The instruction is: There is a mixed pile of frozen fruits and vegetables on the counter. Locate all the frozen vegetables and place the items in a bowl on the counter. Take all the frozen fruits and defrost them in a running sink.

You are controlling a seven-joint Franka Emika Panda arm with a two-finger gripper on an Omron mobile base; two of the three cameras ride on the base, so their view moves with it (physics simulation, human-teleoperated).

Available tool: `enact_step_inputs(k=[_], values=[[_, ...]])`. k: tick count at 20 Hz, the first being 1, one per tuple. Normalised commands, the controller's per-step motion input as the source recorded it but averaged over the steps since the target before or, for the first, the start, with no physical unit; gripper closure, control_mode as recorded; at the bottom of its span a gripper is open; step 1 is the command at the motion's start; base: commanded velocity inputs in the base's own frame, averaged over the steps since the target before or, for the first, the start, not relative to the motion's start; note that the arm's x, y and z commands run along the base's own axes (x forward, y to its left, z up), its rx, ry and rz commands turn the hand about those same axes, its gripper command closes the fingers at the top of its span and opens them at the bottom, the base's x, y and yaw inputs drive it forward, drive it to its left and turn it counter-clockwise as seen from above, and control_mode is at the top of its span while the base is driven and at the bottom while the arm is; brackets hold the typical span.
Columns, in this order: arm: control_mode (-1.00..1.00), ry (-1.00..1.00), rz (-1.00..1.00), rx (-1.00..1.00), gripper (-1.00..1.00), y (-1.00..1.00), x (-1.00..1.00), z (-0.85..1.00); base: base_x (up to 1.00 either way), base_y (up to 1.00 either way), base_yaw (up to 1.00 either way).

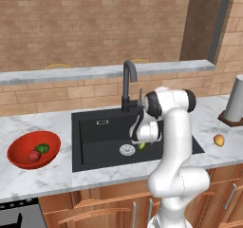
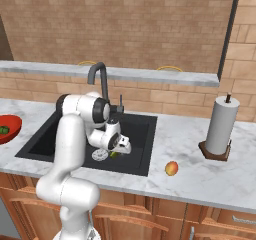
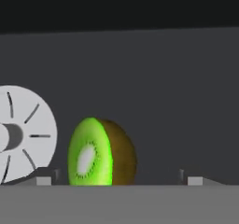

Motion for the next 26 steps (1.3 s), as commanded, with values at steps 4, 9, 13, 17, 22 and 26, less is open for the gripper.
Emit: enact_step_inputs(k=[4, 9, 13, 17, 22, 26], values=[[-1.00, 0.03, 0.00, -0.01, -1.00, 0.03, -0.12, 0.96, 0.00, 0.00, 0.00], [-1.00, 0.00, 0.00, 0.01, -1.00, 0.00, -0.19, 0.80, 0.00, 0.00, 0.00], [-1.00, -0.01, -0.01, 0.04, -1.00, -0.04, -0.30, 0.64, 0.00, 0.00, 0.00], [-1.00, 0.00, -0.02, 0.05, -1.00, -0.17, -0.18, 0.62, 0.00, 0.00, 0.00], [-1.00, 0.00, 0.00, 0.02, -1.00, -0.28, -0.09, 0.80, 0.00, 0.00, 0.00], [-1.00, 0.00, 0.02, 0.00, -1.00, -0.28, -0.23, 0.87, 0.00, 0.00, 0.00]])
